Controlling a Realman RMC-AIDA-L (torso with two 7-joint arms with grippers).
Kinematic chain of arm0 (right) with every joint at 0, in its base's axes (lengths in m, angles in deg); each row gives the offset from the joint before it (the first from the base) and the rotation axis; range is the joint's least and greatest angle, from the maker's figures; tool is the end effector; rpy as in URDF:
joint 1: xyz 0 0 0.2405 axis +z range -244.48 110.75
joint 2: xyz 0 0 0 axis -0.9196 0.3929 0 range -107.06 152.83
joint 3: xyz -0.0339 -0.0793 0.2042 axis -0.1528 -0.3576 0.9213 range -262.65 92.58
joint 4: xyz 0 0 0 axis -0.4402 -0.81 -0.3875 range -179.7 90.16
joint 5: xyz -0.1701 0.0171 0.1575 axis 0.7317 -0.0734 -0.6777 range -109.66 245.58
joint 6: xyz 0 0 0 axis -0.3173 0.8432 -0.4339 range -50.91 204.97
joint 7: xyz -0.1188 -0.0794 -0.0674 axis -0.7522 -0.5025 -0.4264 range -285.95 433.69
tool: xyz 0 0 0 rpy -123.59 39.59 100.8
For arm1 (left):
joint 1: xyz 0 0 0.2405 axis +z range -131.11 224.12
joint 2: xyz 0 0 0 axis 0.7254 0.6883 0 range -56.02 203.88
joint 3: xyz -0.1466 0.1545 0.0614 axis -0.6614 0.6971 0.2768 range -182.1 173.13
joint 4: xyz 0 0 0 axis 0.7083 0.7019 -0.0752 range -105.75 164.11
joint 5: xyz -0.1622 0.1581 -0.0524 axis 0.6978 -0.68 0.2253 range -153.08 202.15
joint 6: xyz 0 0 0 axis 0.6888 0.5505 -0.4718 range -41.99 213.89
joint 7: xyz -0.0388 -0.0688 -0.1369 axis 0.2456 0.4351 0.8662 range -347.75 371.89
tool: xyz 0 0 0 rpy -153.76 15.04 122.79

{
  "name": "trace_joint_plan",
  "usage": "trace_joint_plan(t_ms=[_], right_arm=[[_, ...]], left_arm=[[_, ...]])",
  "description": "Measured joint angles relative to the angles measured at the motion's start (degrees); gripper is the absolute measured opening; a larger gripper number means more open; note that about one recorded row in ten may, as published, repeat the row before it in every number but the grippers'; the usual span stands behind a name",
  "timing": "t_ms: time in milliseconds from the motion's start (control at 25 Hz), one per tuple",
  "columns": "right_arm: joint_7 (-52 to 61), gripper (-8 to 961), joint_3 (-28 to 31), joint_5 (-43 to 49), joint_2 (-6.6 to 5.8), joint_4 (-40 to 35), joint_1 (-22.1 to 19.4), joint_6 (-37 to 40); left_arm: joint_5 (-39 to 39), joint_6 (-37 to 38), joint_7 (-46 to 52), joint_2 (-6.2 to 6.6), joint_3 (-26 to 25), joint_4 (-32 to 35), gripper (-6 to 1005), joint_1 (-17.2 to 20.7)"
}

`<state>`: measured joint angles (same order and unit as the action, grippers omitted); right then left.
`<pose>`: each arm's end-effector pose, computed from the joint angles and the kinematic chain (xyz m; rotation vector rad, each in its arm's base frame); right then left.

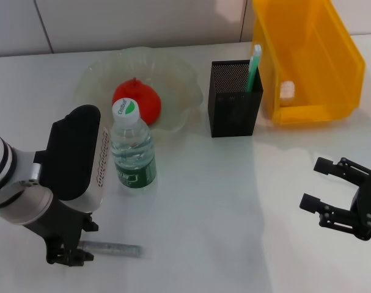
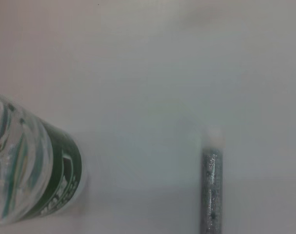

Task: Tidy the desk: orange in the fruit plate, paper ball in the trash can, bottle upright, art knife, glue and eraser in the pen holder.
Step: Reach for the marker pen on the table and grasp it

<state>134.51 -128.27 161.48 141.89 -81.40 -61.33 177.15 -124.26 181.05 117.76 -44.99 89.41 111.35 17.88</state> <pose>0.3114 0.2226 0.0305 -2.4144 0.5689 0.9769 -0.1634 0.3080 -0.0286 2.9891 -0.2219 -0.8809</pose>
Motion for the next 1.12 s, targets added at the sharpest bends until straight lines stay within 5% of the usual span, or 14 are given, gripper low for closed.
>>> trace_joint_plan(t_ms=[280, 1120], right_arm=[[0.0, 817, 0.3, 0.6, 0.0, 0.17, 0.0, -0.15], [0.32, 814, 0.49, 0.61, -0.02, 0.16, 0.24, -0.08]], left_arm=[[-0.16, -0.07, 0.05, 0.0, 0.8, 0.03, 417, -0.2], [-1.44, -2.47, 0.21, -0.17, 2.68, -3.78, 408, -1.78]])
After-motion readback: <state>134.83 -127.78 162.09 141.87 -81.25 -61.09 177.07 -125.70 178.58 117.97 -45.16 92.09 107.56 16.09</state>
